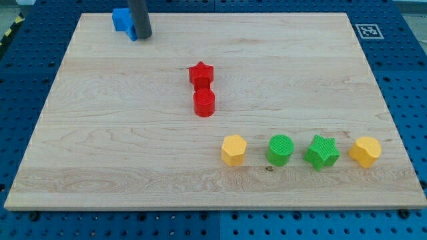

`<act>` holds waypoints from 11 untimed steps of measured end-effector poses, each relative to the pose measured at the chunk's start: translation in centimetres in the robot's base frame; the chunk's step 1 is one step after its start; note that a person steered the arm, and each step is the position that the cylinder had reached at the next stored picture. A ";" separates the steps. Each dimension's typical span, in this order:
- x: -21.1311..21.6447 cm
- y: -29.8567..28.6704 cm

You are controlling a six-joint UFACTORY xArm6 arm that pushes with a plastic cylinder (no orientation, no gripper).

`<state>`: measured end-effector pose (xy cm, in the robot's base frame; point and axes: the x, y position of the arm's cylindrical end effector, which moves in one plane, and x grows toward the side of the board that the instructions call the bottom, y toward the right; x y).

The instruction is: Slide the red star slightly towards the top

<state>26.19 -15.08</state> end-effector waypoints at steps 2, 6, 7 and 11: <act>1.7 13.3; 17.1 16.8; 16.2 14.4; 8.2 7.9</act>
